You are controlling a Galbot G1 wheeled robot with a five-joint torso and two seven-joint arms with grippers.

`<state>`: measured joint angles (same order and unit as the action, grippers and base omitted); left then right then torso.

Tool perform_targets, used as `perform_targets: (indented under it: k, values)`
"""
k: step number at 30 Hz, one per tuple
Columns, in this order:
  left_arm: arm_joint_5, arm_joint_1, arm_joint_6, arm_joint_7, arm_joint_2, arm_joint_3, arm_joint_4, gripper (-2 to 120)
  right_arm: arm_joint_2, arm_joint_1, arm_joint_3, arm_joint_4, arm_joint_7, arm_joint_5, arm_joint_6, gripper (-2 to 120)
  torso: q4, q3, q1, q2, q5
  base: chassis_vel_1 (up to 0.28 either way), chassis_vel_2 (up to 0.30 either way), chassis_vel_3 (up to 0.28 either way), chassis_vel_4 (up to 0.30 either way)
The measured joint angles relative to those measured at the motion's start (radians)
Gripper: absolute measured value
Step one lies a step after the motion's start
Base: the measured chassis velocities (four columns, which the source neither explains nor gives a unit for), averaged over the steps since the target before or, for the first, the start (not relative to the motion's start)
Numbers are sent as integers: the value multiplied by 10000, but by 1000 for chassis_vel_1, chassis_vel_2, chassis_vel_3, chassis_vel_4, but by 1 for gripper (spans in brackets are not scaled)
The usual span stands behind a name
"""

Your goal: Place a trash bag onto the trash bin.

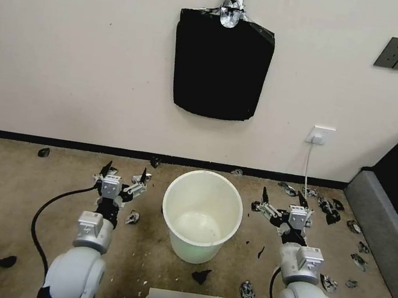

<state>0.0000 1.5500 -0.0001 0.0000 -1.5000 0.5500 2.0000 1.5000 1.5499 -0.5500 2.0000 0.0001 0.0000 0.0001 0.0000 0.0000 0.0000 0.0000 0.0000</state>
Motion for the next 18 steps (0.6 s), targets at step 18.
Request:
perform_targets:
  k: [18]
  values:
    - [0, 0, 0, 0, 0, 0, 0, 100, 0, 0, 0, 0, 0, 0, 0, 100, 0, 0, 0, 0, 0, 0, 0, 0, 0]
